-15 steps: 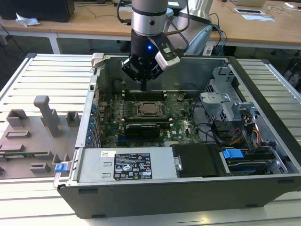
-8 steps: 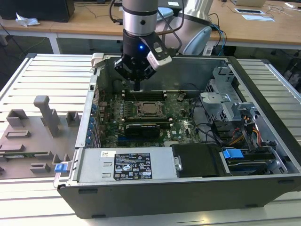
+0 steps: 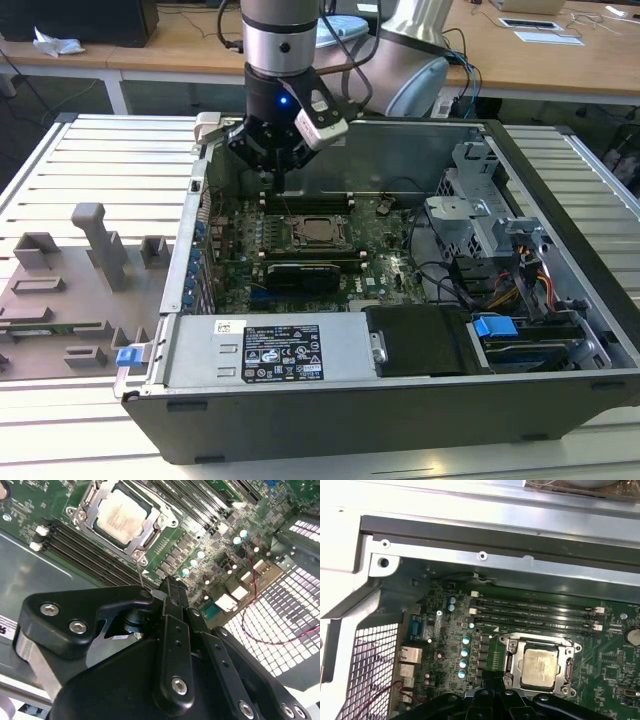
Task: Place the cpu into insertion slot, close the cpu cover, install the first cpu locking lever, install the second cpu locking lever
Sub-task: 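Install the first cpu locking lever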
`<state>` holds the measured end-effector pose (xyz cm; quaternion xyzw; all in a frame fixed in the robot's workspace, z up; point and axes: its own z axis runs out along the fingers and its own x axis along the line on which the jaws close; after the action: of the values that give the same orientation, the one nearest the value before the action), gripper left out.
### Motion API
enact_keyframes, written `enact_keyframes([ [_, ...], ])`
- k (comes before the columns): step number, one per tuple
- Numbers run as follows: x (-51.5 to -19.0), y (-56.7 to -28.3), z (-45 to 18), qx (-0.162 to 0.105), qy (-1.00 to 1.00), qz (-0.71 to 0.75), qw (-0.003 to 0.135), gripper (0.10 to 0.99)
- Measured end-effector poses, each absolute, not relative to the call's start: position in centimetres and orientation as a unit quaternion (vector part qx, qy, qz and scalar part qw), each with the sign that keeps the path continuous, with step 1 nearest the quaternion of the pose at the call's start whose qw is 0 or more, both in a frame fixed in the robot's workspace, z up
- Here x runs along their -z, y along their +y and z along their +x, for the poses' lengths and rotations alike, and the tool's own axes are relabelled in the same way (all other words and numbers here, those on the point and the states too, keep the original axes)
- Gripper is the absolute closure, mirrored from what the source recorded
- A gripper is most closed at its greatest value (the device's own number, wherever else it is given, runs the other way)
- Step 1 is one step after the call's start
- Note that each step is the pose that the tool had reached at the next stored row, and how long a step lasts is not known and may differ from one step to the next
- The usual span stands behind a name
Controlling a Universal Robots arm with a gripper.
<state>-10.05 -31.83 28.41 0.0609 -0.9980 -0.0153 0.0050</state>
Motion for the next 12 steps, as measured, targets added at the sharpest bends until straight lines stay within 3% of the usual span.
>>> enact_keyframes([
  [12, -26.8, -29.2, -11.5, 0.019, -0.998, 0.061, 0.005, 0.98],
])
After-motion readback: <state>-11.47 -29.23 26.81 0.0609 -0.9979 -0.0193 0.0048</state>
